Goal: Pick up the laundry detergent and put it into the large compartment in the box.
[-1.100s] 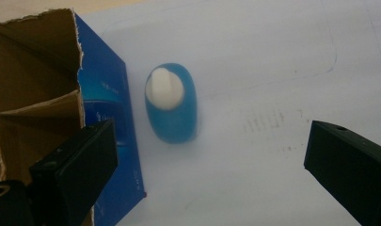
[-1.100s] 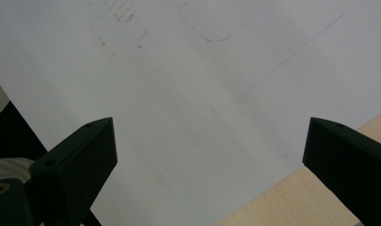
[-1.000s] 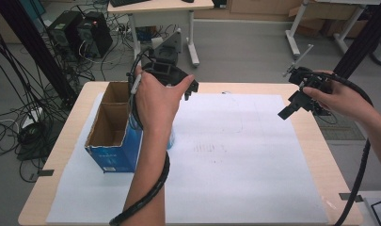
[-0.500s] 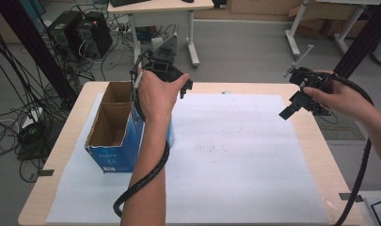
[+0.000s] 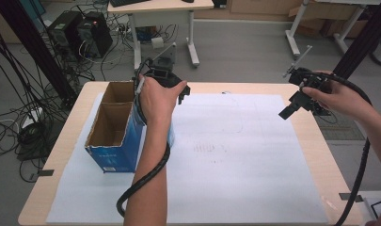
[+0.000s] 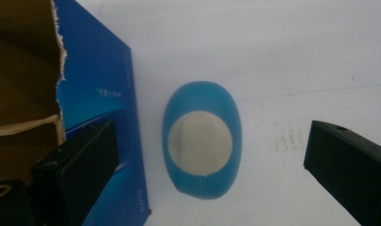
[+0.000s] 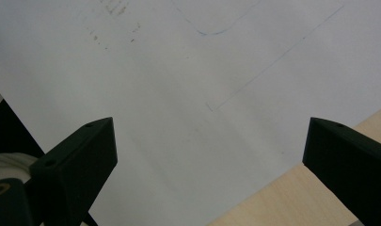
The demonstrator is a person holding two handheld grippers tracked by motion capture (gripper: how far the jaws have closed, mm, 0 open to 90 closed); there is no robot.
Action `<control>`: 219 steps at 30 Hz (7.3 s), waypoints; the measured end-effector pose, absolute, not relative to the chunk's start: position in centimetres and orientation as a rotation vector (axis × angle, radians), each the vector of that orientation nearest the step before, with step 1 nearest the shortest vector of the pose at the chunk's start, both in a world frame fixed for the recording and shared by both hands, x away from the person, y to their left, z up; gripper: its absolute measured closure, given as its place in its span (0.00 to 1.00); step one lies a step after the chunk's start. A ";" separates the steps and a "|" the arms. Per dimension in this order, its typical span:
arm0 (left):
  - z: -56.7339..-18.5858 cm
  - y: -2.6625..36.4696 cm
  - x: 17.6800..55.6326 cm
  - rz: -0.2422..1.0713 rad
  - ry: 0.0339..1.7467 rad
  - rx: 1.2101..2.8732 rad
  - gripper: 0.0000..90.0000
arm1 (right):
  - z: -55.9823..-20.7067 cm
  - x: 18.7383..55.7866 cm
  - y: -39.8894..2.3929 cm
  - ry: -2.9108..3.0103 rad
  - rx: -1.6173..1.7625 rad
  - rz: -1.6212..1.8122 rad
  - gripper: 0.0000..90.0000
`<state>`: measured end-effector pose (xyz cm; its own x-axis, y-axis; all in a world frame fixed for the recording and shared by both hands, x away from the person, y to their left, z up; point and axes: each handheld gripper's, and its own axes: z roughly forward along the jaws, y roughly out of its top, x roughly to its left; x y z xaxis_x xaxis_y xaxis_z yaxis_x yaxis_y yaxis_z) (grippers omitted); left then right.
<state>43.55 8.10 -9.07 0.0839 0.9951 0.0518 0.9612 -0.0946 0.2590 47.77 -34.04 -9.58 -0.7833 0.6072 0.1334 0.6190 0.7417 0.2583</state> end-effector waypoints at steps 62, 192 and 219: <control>-12.9 7.7 45.4 0.306 2.021 2.268 0.42 | -10.1 48.0 -34.9 -2.885 -1.044 -0.471 0.04; -8.2 20.2 35.9 0.493 2.138 2.002 0.43 | -10.1 44.8 -30.8 -2.935 -0.942 -0.471 0.04; -11.7 20.4 36.9 0.447 2.153 2.027 0.43 | -10.7 45.0 -31.0 -2.927 -0.956 -0.452 0.04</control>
